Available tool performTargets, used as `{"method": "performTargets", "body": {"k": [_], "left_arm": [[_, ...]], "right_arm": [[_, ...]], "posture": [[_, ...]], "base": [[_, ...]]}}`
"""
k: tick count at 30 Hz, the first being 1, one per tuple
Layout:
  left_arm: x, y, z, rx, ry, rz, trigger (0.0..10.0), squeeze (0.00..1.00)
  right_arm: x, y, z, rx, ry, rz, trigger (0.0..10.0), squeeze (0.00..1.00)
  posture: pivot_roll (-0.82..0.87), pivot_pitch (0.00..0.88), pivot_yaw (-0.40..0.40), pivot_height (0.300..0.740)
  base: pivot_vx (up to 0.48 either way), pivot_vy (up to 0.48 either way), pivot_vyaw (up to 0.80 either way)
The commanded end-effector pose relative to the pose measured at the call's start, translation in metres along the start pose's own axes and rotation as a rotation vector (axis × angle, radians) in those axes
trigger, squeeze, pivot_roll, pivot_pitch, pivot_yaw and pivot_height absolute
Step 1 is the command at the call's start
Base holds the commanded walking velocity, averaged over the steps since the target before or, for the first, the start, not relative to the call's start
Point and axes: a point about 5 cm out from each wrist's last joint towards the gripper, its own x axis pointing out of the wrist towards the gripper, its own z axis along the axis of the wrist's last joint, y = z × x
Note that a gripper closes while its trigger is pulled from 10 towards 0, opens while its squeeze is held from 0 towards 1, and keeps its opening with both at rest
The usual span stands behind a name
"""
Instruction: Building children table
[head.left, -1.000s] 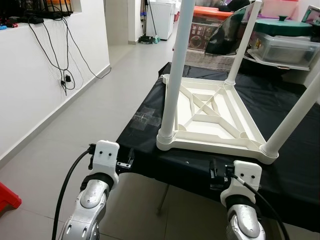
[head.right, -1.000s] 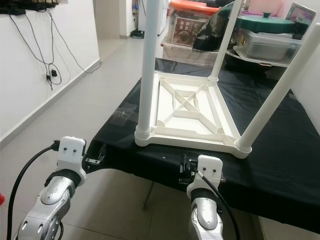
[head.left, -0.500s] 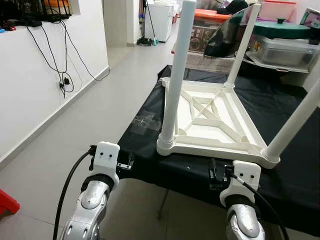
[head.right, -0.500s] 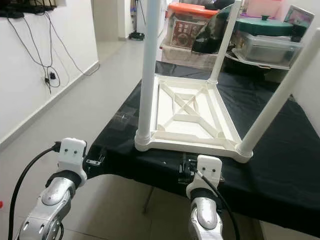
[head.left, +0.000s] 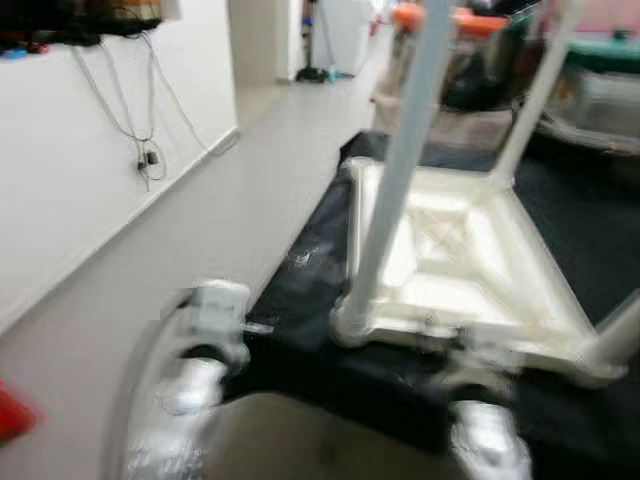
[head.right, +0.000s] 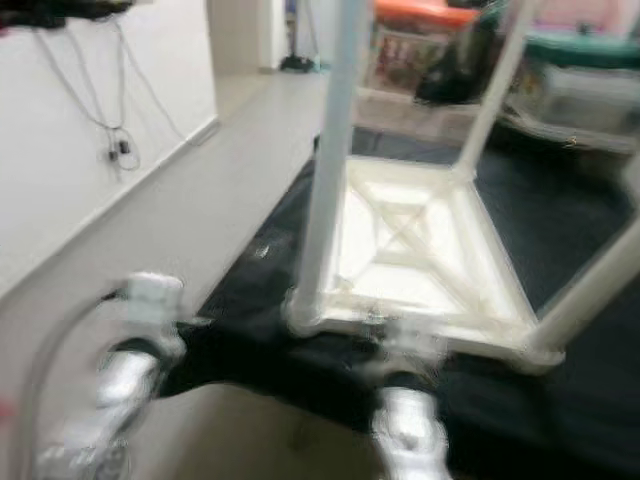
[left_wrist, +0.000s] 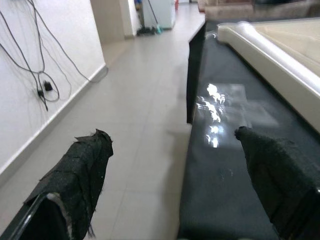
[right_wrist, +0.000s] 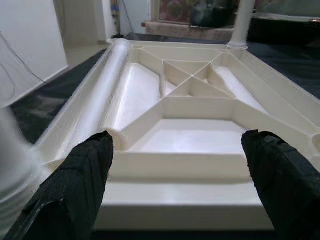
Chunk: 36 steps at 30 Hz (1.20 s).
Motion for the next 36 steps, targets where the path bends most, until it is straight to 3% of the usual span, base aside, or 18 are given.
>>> {"method": "performTargets", "body": {"k": [1, 12, 14, 16, 17, 21, 22, 24, 25, 26, 27, 28, 29, 30, 31, 33, 36], "left_arm": [[0.000, -0.009, 0.000, -0.017, -0.001, -0.026, 10.0, 0.00], [-0.002, -0.014, 0.002, -0.040, -0.005, -0.066, 10.0, 0.00], [-0.003, -0.018, 0.000, -0.060, 0.006, -0.106, 10.0, 0.00], [-0.006, -0.027, -0.003, -0.079, 0.021, -0.185, 10.0, 0.00], [-0.010, -0.032, -0.005, -0.080, 0.029, -0.224, 10.0, 0.00], [-0.015, -0.038, -0.008, -0.096, 0.052, -0.279, 10.0, 0.00], [-0.016, -0.040, -0.010, -0.112, 0.066, -0.298, 10.0, 0.00], [-0.017, -0.042, -0.011, -0.124, 0.078, -0.335, 10.0, 0.00], [-0.017, -0.042, -0.011, -0.124, 0.078, -0.335, 10.0, 0.00], [-0.019, -0.046, -0.011, -0.128, 0.081, -0.377, 10.0, 0.00], [-0.019, -0.046, -0.011, -0.128, 0.081, -0.377, 10.0, 0.00], [-0.021, -0.049, -0.010, -0.131, 0.081, -0.409, 10.0, 0.00], [-0.021, -0.049, -0.010, -0.131, 0.081, -0.409, 10.0, 0.00], [-0.025, -0.052, -0.009, -0.131, 0.080, -0.447, 10.0, 0.00], [-0.025, -0.052, -0.009, -0.131, 0.080, -0.447, 10.0, 0.00], [-0.027, -0.052, -0.009, -0.128, 0.082, -0.462, 10.0, 0.00], [-0.030, -0.052, -0.008, -0.128, 0.086, -0.466, 10.0, 0.00]], "right_arm": [[-0.001, -0.008, -0.004, -0.010, 0.015, -0.031, 10.0, 0.00], [0.002, -0.011, -0.003, 0.026, 0.024, -0.026, 10.0, 0.00], [0.007, -0.014, -0.004, 0.041, 0.043, 0.021, 10.0, 0.00], [0.016, -0.017, -0.003, 0.075, 0.065, 0.182, 10.0, 0.00], [0.022, -0.023, 0.001, 0.066, 0.071, 0.268, 10.0, 0.00], [0.034, -0.035, 0.011, 0.028, 0.062, 0.393, 10.0, 0.00], [0.041, -0.038, 0.019, 0.023, 0.048, 0.458, 10.0, 1.00], [0.049, -0.035, 0.029, -0.010, 0.054, 0.622, 10.0, 1.00], [0.049, -0.035, 0.029, -0.010, 0.054, 0.622, 10.0, 1.00], [0.051, -0.032, 0.033, -0.034, 0.086, 0.748, 10.0, 1.00], [0.051, -0.032, 0.033, -0.034, 0.086, 0.748, 10.0, 1.00], [0.053, -0.031, 0.034, -0.057, 0.105, 0.814, 10.0, 0.00], [0.053, -0.031, 0.034, -0.057, 0.105, 0.814, 10.0, 0.00], [0.052, -0.028, 0.036, -0.083, 0.138, 0.938, 10.0, 0.00], [0.052, -0.028, 0.036, -0.083, 0.138, 0.938, 10.0, 0.00], [0.051, -0.025, 0.037, -0.087, 0.167, 1.054, 10.0, 0.00], [0.053, -0.021, 0.040, -0.067, 0.166, 1.100, 10.0, 0.00]], "posture": [[0.14, 0.000, -0.100, 0.740], [0.14, 0.000, -0.103, 0.740], [0.14, 0.000, -0.099, 0.740], [0.14, 0.000, -0.099, 0.740], [0.14, 0.000, -0.096, 0.740], [0.14, 0.000, -0.098, 0.740], [0.14, 0.000, -0.099, 0.740], [0.15, 0.000, -0.104, 0.740], [0.15, 0.000, -0.104, 0.740], [0.16, 0.000, -0.105, 0.740], [0.16, 0.000, -0.105, 0.740], [0.17, 0.000, -0.112, 0.740], [0.17, 0.000, -0.112, 0.740], [0.17, 0.000, -0.114, 0.740], [0.17, 0.000, -0.114, 0.740], [0.18, 0.000, -0.111, 0.740], [0.18, 0.000, -0.116, 0.740]], "base": [[0.000, 0.000, 0.00], [0.000, 0.000, 0.00], [0.000, 0.000, 0.00], [0.000, 0.000, 0.00], [0.000, 0.000, 0.00], [0.000, 0.000, 0.00], [0.000, 0.000, 0.00], [0.000, 0.000, 0.00], [0.000, 0.000, 0.00], [0.000, 0.000, 0.00], [0.000, 0.000, 0.00], [0.000, 0.000, 0.00], [0.000, 0.000, 0.00], [0.000, 0.000, 0.00], [0.000, 0.000, 0.00], [0.000, 0.000, 0.00], [0.000, 0.000, 0.00]]}}
